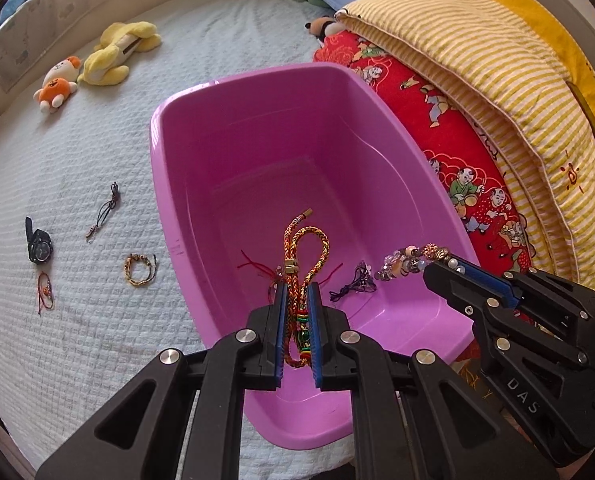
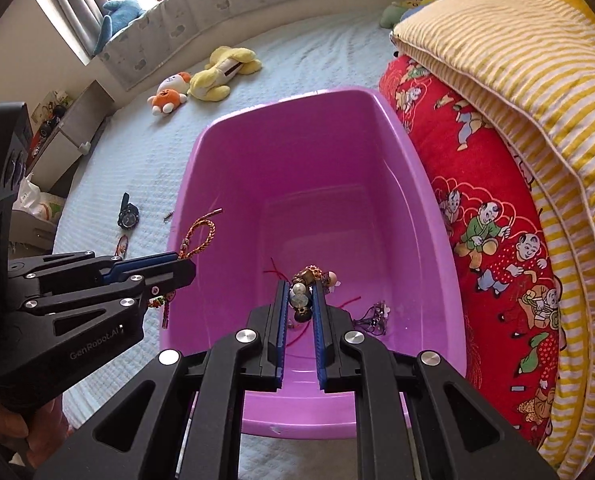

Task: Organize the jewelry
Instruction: 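Open both tools to drop the bracelet and keychain into the tub, then withdraw both open tools from the tub back over the bed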

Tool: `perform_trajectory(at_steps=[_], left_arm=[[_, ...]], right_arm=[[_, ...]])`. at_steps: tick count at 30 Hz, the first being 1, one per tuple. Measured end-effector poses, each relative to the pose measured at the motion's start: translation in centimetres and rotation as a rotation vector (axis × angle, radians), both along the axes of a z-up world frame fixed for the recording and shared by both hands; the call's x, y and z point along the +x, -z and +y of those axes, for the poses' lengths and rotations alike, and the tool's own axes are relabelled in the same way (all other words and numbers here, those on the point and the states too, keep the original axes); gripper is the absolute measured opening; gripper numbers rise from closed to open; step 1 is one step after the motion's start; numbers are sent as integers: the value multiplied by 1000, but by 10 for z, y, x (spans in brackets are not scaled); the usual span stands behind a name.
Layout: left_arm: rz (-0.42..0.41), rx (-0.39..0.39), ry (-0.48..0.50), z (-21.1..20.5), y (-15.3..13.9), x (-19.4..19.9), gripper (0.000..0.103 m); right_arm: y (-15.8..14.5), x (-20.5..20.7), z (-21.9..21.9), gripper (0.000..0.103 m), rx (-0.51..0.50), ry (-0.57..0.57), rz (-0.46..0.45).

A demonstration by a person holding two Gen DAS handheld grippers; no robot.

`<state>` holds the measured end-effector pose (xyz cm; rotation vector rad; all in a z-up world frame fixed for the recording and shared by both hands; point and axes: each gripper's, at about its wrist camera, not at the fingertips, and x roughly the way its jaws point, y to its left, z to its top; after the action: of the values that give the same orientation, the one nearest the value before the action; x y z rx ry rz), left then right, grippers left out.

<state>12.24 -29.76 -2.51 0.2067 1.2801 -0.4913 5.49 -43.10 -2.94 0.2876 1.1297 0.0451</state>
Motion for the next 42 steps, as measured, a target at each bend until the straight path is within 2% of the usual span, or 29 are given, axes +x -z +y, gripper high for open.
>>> perform_trajectory(at_steps=[5,11,12,13,14,15,16,24,29,36,42], left_arm=[[31,71,-3,-6,18,7,10],[41,132,9,-10,27,9,14],[40,135,5,-10,26,9,24],[33,133,2,-8,25,9,38],[23,134,-4,-7,22,8,48],[9,132,-11,-5,19,8,65],[-3,123,-17,-3,16,8,68],[2,105,-62,8,5,7,69],[-4,96,-88,18,-5,0,73],[-35,83,-139,46,-25,-16,79],[-49,110,-179,80,-37,-37,82]], right_arm=[[26,8,-11,11,12,9,77],[37,14,-16,12,18,19,125],[37,15,-17,13,20,19,127],[36,16,-17,22,18,18,128],[35,17,-17,38,14,17,128],[34,18,-17,45,11,17,126],[32,19,-17,49,13,17,120],[17,15,-17,49,22,5,97],[8,6,-11,53,46,-14,102],[-6,-15,8,58,65,-33,100],[-10,-33,35,61,91,-57,130]])
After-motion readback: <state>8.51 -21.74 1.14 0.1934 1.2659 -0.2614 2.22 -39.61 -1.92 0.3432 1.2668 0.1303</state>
